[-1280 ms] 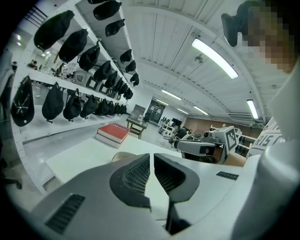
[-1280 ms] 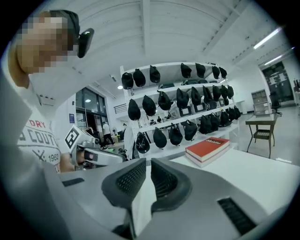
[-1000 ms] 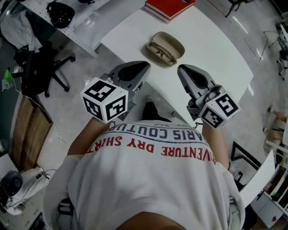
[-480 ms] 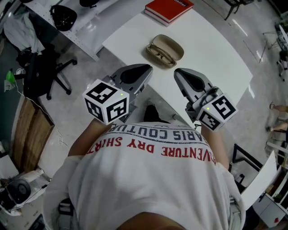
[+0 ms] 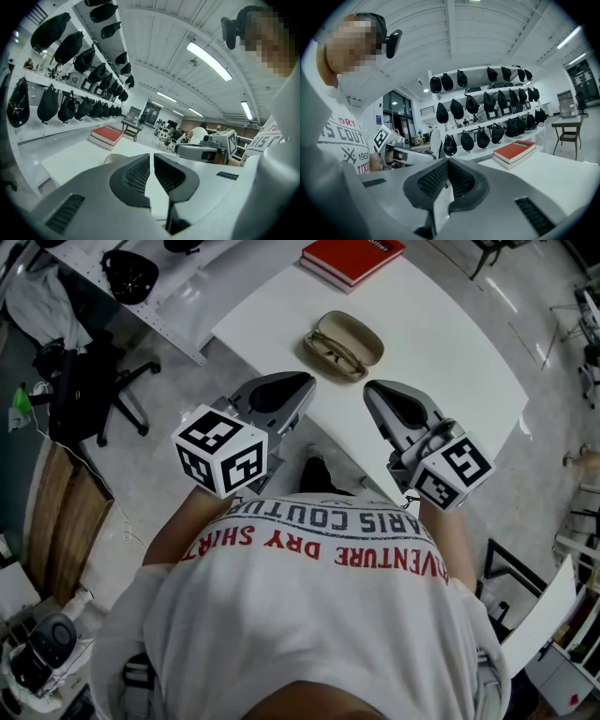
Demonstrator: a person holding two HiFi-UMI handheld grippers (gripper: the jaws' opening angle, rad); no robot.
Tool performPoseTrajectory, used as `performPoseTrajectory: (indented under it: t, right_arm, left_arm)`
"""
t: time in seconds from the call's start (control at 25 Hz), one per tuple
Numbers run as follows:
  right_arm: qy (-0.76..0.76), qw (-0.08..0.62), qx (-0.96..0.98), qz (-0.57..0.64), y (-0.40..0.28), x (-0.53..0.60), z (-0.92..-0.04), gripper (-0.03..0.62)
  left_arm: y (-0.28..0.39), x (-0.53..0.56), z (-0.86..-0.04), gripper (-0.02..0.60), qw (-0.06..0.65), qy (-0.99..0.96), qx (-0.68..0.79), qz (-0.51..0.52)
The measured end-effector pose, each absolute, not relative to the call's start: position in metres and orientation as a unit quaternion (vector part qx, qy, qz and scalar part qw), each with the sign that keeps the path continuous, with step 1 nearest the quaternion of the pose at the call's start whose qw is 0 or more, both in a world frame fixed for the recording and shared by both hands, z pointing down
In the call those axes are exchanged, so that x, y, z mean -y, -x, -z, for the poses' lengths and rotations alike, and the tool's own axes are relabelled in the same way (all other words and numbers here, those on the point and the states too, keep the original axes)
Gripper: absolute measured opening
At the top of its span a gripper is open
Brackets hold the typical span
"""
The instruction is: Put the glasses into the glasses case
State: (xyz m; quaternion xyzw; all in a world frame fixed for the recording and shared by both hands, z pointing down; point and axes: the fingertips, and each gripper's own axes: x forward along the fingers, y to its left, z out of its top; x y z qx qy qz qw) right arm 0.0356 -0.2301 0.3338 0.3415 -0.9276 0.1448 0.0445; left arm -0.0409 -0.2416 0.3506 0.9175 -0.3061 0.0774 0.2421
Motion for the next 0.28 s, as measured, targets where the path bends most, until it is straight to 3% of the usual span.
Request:
performPoseTrajectory:
  t: [0.28]
  right_arm:
    - [-0.345, 0.051, 0.925, -0.150, -0.0396, 0.2411, -0.3405, 0.023]
  left_arm:
    - [0.0395, 0.2509, -0.3559, 0.048, 0.248, -0.916, 0.304, -0.079]
